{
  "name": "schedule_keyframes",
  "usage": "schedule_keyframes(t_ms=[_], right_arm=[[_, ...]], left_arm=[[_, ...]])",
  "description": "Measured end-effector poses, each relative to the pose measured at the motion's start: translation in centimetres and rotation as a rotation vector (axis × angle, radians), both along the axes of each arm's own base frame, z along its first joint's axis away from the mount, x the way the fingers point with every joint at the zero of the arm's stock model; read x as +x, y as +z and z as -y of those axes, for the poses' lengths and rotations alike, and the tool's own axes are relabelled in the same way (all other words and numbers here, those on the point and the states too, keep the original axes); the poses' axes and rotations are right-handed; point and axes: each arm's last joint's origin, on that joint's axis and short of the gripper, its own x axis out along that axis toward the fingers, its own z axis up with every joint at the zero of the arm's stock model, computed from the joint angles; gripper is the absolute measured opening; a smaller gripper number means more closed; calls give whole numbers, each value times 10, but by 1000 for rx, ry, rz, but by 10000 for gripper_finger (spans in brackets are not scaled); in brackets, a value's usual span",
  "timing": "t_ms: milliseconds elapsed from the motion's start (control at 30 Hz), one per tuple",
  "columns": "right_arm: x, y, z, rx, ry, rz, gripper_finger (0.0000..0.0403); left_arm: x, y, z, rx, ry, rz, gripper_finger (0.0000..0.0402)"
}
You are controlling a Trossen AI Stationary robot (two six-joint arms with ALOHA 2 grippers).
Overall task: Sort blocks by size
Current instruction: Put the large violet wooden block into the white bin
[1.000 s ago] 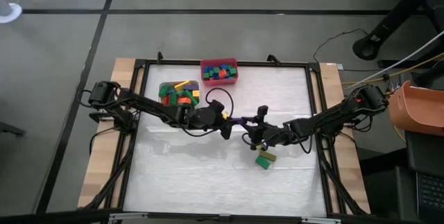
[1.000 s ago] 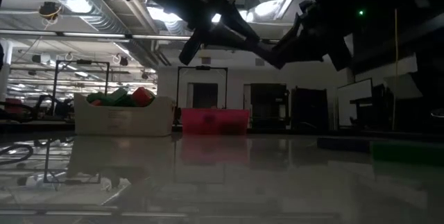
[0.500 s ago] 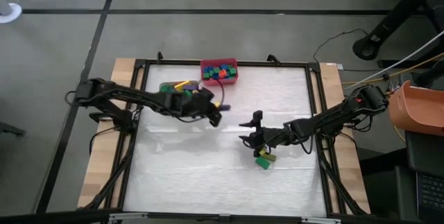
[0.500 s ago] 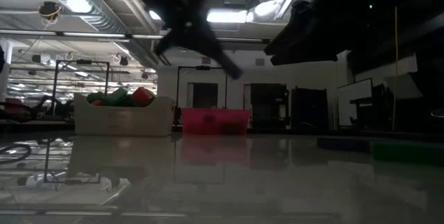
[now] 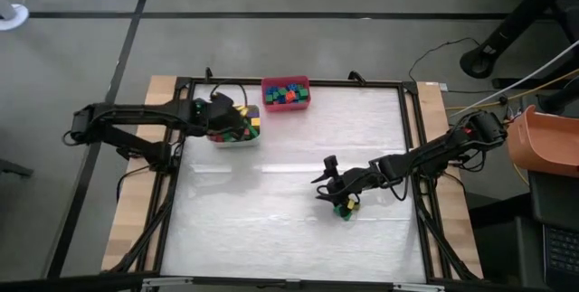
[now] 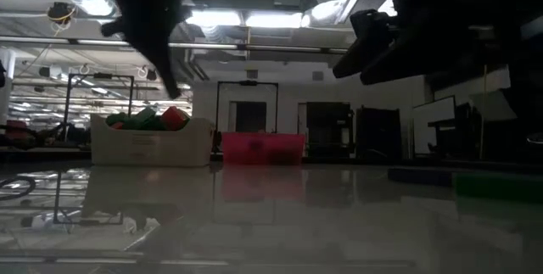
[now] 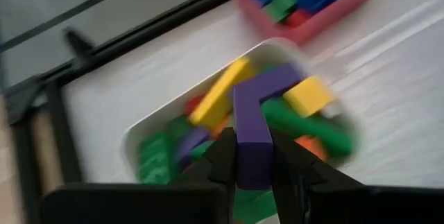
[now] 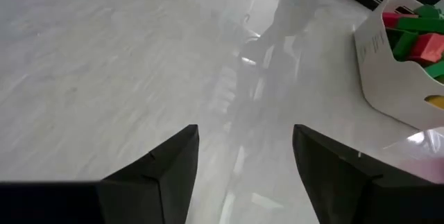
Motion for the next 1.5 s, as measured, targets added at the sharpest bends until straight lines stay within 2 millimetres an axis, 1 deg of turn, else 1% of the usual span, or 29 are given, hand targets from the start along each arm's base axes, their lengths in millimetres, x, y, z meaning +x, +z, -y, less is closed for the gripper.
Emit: schedule_keyframes(t_ms=[133,233,367,667,833,967,1167,1267,1333,1400,1500], right_arm=[[0,0,0,0,0,1,232],[0,0,0,1,1,1,232],[0,0,0,1,2,-2,232],[0,-1,0,0,4,-8,232],[-1,-1,0,-2,4,-14,232],[-2,-2,0,-1,13,-30,232],[-2,-2,-1,56,37,-47,232],[-5,-4,-2,131,36,-96,232],[-9,-6,-2,192,26,-157,232],[-11,-7,-2,244,-5,-235,232],[-18,-11,0,278,-79,-374,232]], left_arm=[[-10,-6,-2,-12,53,-109,45],[-11,-9,-3,-10,86,-144,47],[-8,-12,-4,-4,92,-153,58],[0,-22,-6,-10,89,-212,61],[6,-29,-6,-12,77,-259,77],[10,-35,-7,-14,60,-301,97],[14,-41,-8,-18,59,-324,127],[15,-41,-7,-19,66,-312,131],[15,-41,-7,-19,66,-312,130],[15,-40,-7,-19,66,-311,128],[15,-40,-7,-18,66,-308,126]])
